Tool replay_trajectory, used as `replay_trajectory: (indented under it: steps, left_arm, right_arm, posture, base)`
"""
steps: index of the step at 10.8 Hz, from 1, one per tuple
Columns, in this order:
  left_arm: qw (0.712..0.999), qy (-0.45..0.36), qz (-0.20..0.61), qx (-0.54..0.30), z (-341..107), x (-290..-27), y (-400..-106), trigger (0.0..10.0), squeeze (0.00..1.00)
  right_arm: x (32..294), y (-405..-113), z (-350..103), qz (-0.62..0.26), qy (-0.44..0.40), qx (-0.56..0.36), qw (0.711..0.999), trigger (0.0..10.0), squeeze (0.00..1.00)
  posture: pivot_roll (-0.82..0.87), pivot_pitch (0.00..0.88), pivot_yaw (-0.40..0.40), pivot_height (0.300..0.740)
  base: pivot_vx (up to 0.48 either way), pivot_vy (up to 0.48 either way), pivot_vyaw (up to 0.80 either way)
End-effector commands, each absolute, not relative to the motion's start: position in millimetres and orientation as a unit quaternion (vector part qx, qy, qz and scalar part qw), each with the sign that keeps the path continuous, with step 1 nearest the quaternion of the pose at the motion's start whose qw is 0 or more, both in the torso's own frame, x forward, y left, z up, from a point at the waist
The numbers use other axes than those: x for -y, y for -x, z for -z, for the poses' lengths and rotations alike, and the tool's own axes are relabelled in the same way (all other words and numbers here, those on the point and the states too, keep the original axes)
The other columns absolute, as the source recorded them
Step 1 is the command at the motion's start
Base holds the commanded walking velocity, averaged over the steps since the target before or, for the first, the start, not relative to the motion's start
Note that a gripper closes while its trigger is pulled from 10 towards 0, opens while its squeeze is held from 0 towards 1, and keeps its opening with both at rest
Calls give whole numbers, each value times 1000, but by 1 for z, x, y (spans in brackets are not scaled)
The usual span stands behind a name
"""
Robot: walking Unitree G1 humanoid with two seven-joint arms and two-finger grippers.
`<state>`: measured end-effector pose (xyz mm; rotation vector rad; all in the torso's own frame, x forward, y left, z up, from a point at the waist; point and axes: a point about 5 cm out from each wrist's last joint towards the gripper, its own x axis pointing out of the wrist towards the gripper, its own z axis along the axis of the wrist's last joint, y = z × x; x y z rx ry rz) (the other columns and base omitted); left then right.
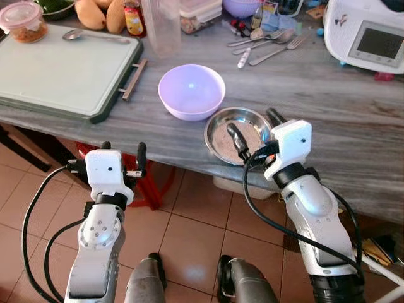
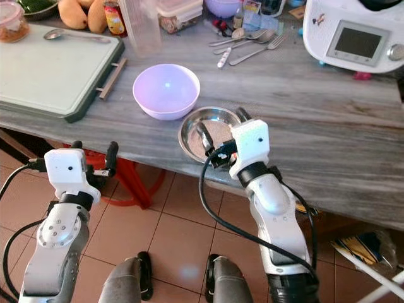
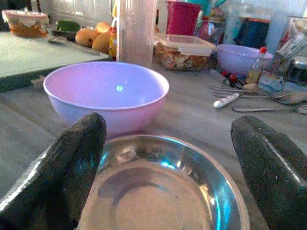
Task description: Setting the table
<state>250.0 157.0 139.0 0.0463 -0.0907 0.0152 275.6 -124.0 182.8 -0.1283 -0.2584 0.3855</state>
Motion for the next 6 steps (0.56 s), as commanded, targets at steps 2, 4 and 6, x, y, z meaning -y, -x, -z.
replay_trajectory:
  steps: [2, 4, 6]
  left_arm:
    - [999, -21, -16, 34, -136, -157, -251, 10000, 0]
    - [999, -20, -19, 32, -135, -158, -250, 10000, 0]
    - [999, -21, -18, 32, -135, -158, -251, 10000, 0]
  right_arm:
    - [128, -276, -187, -178, 59, 131, 973, 10000, 0]
    - [128, -277, -185, -180, 58, 128, 974, 10000, 0]
    - [127, -278, -184, -183, 59, 126, 973, 10000, 0]
  posture:
    - [-11, 201, -19, 740]
    - [-8, 198, -21, 740]
    - [-7, 195, -20, 740]
  base:
    - [-330, 0, 0]
    - [-341, 0, 0]
    - [-336, 0, 0]
